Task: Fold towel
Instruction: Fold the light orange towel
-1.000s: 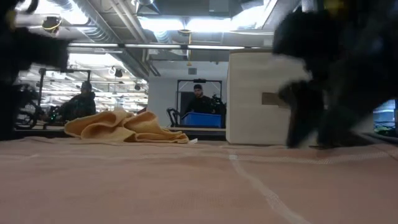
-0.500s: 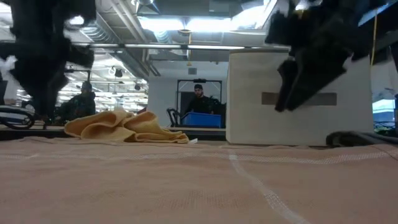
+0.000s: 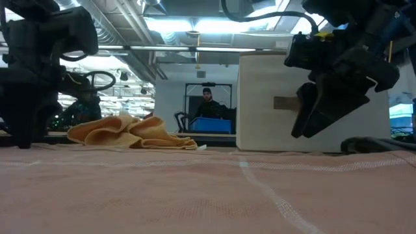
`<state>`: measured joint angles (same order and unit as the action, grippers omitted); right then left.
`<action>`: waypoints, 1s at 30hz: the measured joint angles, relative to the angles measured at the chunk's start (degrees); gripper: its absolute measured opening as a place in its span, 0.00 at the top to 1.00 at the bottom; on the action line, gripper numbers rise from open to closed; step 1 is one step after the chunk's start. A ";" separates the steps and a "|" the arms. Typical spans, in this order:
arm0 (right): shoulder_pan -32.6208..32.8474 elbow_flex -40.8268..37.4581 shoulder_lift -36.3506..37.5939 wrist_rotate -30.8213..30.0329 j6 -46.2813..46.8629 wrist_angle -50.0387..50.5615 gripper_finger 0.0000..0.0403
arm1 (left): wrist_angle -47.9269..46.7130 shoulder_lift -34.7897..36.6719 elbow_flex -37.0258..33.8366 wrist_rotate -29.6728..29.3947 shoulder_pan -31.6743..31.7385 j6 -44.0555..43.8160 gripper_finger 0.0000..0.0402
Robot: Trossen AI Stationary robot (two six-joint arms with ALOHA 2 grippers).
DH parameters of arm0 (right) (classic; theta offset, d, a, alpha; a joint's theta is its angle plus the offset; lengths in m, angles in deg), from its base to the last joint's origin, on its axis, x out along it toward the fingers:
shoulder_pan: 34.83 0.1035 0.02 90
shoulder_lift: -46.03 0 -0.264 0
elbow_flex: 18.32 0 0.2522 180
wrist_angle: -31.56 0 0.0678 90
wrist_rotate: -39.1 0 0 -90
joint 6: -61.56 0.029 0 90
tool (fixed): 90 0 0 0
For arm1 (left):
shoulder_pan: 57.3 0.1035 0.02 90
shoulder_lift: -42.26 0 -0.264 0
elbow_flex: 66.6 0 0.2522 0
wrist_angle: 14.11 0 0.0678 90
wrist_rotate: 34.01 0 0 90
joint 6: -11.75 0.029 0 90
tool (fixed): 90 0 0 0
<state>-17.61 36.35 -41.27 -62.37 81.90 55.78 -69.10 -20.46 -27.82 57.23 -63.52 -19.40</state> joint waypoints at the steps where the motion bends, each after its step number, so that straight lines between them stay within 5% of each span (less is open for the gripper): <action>1: 0.00 0.00 0.00 -0.02 0.00 0.00 0.37 | -0.01 0.00 0.01 0.01 -0.02 -0.10 0.50; 16: -1.63 3.07 2.52 -2.29 -3.19 9.81 0.37 | 0.03 0.13 0.37 -0.02 -0.02 1.37 0.96; 30: -11.79 3.23 3.48 8.46 -2.61 17.63 0.38 | 0.21 0.13 0.39 -1.44 -0.04 1.02 0.97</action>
<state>-29.40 39.58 -37.80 -53.90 79.29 73.41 -68.89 -20.33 -27.43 55.78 -63.56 -18.37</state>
